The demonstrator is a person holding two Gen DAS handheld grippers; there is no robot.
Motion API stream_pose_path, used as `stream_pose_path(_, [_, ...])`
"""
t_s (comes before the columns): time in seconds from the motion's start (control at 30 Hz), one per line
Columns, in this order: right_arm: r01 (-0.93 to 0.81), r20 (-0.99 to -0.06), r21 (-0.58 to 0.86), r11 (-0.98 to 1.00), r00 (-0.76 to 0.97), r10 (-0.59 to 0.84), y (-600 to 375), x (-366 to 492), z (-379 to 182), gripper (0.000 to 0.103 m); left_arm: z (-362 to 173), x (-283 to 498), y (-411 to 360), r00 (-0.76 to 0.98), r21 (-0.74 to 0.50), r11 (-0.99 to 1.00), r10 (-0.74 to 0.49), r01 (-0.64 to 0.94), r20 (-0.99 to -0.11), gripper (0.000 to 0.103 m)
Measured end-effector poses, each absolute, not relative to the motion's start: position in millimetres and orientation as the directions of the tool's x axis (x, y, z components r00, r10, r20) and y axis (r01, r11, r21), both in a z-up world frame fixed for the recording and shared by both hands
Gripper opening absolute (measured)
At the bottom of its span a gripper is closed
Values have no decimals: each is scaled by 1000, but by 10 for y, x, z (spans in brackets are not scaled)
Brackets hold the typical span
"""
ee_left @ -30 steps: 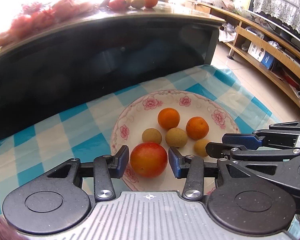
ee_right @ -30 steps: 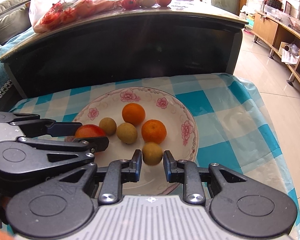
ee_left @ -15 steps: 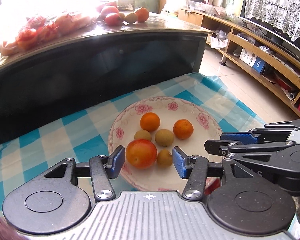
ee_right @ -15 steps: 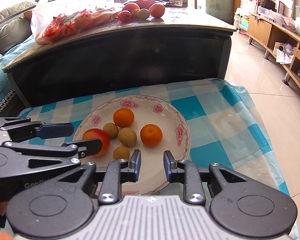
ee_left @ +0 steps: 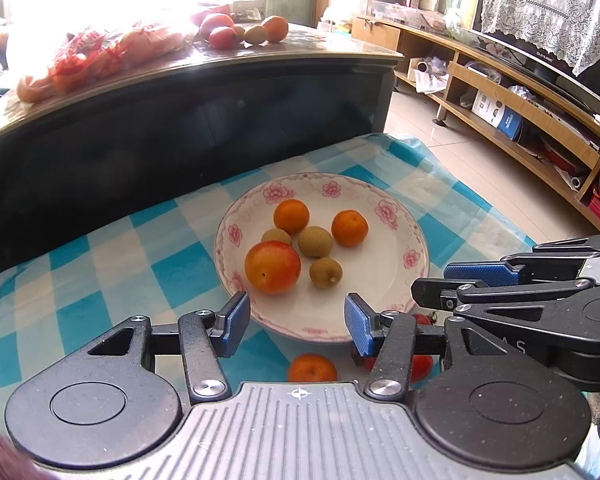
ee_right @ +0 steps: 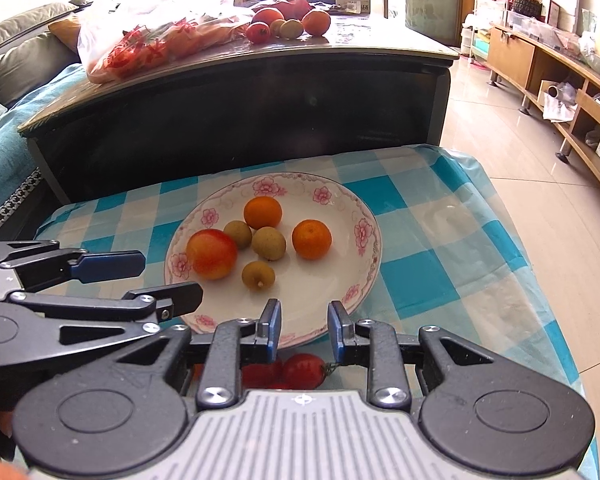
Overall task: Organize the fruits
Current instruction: 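Move both open tools back toward the tangerine and cherry tomatoes on the cloth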
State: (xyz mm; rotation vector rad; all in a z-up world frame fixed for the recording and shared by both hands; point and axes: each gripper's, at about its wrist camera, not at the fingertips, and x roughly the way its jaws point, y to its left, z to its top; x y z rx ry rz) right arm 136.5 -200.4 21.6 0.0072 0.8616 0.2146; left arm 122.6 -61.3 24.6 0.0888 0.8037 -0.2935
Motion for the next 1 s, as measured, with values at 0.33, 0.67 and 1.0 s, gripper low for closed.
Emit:
stream_pose_path(0.33, [-175,-765,84,981,620,176,-1988,1138,213,29,228,1037,-612,650,-23,955,-220,296,-727,59])
stream_pose_path(0.67, [-165,-773,88,982,610,172,-1968,962,203,29,201,886,-602,644,-20,953,-220,302,-733,59])
stream_pose_path(1.0, [-157,-790,103,982,588,176,-1966,849,147,29,96,781,-589,621,-5,947,-214,321,-754,58])
